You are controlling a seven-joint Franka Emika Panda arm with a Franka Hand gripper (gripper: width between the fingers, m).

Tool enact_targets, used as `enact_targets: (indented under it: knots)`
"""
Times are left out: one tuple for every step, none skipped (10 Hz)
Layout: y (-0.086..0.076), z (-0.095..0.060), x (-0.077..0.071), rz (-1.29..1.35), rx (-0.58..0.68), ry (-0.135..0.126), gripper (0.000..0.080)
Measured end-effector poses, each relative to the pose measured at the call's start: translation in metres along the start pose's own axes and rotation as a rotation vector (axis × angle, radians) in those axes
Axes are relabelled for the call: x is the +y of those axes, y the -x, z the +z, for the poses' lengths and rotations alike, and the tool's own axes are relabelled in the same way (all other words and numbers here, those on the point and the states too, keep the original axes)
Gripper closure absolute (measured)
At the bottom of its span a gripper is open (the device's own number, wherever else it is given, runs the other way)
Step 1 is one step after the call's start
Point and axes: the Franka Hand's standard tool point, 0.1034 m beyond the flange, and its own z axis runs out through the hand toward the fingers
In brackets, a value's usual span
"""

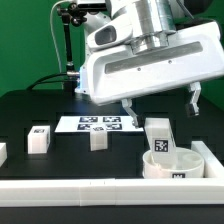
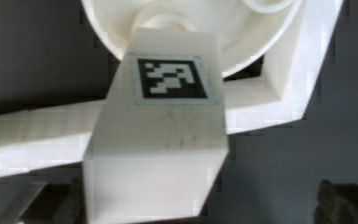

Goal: Assemble stool

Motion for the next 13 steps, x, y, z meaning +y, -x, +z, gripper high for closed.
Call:
enact_targets:
  knots:
    - [0.0,-0.002,-0.0029,0.003,-0.071,-0.019,0.0151]
    - [-0.0014,-0.0027,-0.0039,0.004,-0.097,-0.027,0.0151]
    - [-0.002,-0.002,-0.0033,-0.022,-0.087,-0.025,0.0151]
    - [-0.0018,-0.0015,-0.005,-0.056,-0.085,-0.02,0.0151]
    - [-0.003,-0.0018,-0.0056,-0.11,-0.08,-0.012,0.0151]
    - [-0.0053,-0.0017,-0.0028,-0.268,-0.071,-0.003,0.0151]
    - [-0.0081,-0.0012,-0.0011,-0.413,-0.06,0.008,0.0151]
    - [-0.008,0.0002,-0.0005,-0.502,-0.062,0.012,0.0151]
    - [-0.008,0.0003,0.0003,-0.548,-0.062,0.011,0.0151]
    - [-0.008,0.0004,0.0007,-0.595,-0.063,0.01,0.0151]
    - [-0.0079,0.0005,0.0014,-0.658,-0.065,0.011,0.0151]
    - [-0.0078,0.0008,0.0011,-0.725,-0.068,0.014,0.0151]
    - [-0.008,0.0017,-0.0017,-0.877,-0.074,0.026,0.0151]
